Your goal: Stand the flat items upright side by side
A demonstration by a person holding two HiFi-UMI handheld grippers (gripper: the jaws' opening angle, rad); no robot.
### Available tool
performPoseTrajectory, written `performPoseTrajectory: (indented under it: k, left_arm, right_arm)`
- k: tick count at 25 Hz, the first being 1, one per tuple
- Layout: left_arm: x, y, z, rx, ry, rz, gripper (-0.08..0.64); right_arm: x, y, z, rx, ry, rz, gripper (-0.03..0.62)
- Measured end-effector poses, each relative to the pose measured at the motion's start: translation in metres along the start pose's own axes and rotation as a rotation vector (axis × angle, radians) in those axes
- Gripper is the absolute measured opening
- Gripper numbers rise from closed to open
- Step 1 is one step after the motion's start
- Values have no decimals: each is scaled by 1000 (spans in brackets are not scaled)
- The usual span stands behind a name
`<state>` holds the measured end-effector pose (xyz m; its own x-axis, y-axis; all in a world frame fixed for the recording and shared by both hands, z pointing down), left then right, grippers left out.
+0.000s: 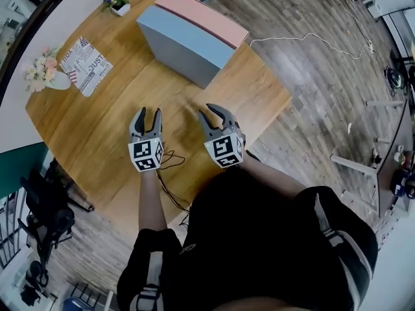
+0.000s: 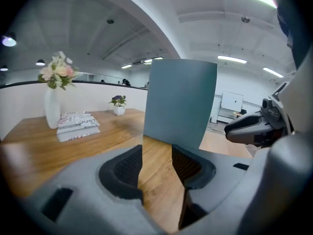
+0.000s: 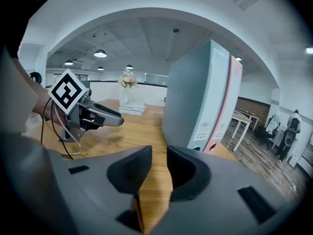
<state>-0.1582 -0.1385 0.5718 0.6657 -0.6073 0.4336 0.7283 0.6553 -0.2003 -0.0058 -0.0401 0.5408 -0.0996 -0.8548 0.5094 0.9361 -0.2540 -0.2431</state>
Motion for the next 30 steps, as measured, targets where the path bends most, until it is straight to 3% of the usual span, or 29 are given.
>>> performPoseTrajectory:
  k: [3,7,12,15,20,24,30]
  left_arm:
    - [-31,7,20,-88,3,-71,178]
    - [-71,17,41,-144,11,-148,112]
    - [-115,17,52,-180,44,-282,11]
    - [-134,19,54,-205,54,-348,8]
    - [-147,24,44,-255,85,-428,8]
    - [-151,39,30,-285,116,-468,8]
    - [-141,62,-29,-252,213,-443,8]
  right_arm:
    - [-2,-16,-2,-47,3,-44,64]
    - [-5,-39,-7,-85,4,-93,8]
    - [-2,-63,-20,-120,38,-169,6]
    - [-1,-78,-28,-137,57,-248,6]
    - [2,-92,-41,-138,116,-374,6]
    - [-9,-83,-54,-132,164,-428,5]
    - [-23,-47,-97,-118,276,-450,5]
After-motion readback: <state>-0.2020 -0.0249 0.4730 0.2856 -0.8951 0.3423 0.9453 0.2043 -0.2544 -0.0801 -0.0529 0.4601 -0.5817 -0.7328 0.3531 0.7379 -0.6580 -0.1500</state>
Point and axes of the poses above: the fingertips, and each gripper's own axes: x forward along the fingers, y to its right, z out of its underside, the point moved 1 cm from there along -x, backward along the fingers, and after that the axes turned 6 degrees about -x, right-handed, at the moved point
